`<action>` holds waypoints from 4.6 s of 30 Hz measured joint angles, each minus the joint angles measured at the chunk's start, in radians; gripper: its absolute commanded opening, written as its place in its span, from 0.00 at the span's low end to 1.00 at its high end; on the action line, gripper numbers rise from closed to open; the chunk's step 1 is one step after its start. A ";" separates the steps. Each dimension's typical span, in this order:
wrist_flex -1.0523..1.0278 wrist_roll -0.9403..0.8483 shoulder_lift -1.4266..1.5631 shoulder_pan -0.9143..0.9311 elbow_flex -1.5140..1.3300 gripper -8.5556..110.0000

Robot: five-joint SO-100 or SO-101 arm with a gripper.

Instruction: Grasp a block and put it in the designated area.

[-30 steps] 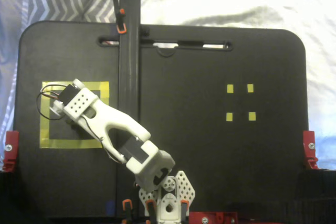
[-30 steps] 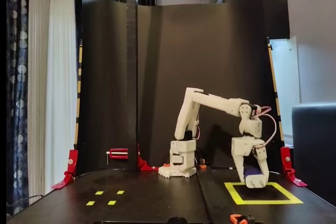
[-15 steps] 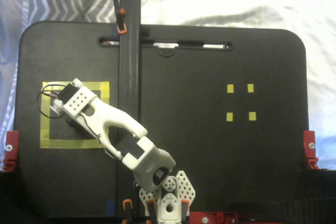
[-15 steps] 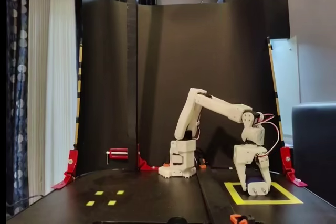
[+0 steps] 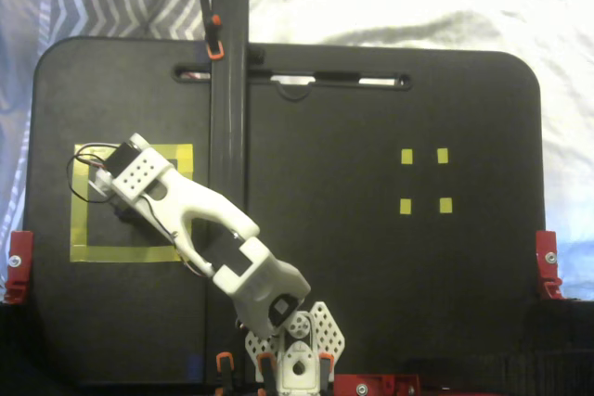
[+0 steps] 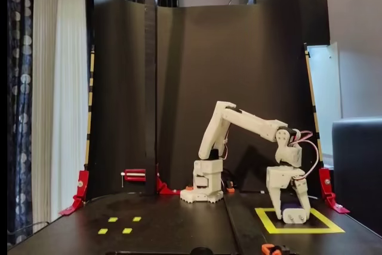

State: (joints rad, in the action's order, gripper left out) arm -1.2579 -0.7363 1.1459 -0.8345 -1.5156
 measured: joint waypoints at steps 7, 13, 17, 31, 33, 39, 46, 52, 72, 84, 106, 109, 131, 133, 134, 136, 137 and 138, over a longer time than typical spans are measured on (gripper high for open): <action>-0.023 -0.011 -0.002 -0.003 0.003 0.40; -0.089 -0.011 -0.002 -0.003 0.054 0.40; -0.170 -0.011 0.028 0.008 0.109 0.40; -0.356 -0.011 0.199 0.031 0.193 0.39; -0.354 -0.011 0.199 0.031 0.193 0.36; -0.354 -0.011 0.199 0.037 0.193 0.23; -0.354 -0.011 0.199 0.038 0.193 0.11; -0.339 -0.011 0.199 0.051 0.193 0.07; -0.219 -0.048 0.318 0.437 0.193 0.07; 0.012 -0.066 0.419 0.816 0.193 0.07; 0.600 0.207 1.017 0.936 -0.511 0.07; 0.650 0.307 1.085 0.936 -0.578 0.07; 0.831 0.635 1.606 0.876 -1.160 0.07; 0.834 0.635 1.669 0.867 -1.223 0.07; 0.836 0.635 1.701 0.867 -1.253 0.07; 0.836 0.635 1.758 0.865 -1.305 0.07; 0.836 0.635 1.786 0.865 -1.328 0.07; 0.836 0.635 1.810 0.865 -1.348 0.07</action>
State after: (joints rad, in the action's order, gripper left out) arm -0.4218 -0.1012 2.9560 0.0307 -2.8639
